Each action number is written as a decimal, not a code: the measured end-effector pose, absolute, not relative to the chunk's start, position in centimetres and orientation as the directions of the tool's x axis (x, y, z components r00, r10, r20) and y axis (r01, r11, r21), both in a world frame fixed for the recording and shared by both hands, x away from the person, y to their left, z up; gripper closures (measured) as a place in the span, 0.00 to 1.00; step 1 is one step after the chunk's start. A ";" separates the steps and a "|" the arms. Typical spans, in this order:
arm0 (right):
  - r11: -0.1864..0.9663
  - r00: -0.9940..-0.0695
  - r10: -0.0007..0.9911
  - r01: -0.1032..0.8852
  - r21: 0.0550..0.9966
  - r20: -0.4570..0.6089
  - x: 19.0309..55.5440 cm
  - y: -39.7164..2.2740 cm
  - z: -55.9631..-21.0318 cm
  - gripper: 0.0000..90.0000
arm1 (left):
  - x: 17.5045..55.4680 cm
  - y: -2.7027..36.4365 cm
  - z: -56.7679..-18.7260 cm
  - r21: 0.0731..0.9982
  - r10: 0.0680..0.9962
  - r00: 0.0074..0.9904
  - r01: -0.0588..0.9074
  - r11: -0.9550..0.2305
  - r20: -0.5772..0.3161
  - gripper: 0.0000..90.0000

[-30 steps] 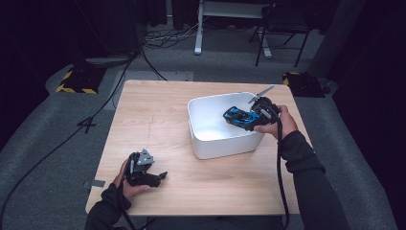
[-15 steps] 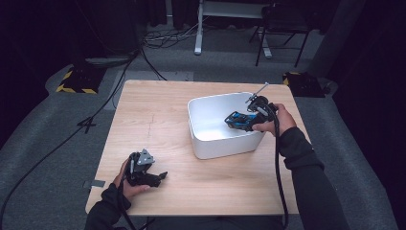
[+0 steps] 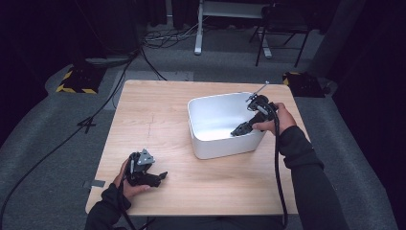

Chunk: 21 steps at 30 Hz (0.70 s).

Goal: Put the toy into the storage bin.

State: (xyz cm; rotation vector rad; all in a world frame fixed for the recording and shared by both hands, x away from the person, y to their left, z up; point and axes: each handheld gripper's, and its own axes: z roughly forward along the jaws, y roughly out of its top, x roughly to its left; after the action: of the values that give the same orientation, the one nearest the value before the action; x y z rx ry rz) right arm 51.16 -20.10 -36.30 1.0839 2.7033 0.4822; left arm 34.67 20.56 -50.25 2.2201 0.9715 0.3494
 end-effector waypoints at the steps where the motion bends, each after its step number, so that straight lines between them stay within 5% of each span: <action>1: 0.680 -0.715 0.697 0.634 0.367 -0.056 51.2 -20.1 -36.3 0.29 | 34.7 20.5 -50.3 0.683 0.730 0.683 0.544 -0.488 -0.023 0.17; 14: 0.655 -0.708 0.705 0.630 0.418 -0.036 50.6 -20.7 -36.1 0.29 | 34.7 20.6 -50.2 0.679 0.728 0.685 0.544 -0.492 -0.022 0.17; 21: 0.647 -0.707 0.707 0.627 0.434 -0.031 50.3 -20.9 -36.3 0.38 | 34.7 20.5 -50.3 0.682 0.730 0.683 0.544 -0.488 -0.022 0.17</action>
State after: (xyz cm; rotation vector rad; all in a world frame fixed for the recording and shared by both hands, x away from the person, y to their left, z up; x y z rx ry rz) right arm 50.30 -20.86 -36.34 1.0936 2.6674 0.5910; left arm 34.67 20.54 -50.28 2.2166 0.9732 0.3549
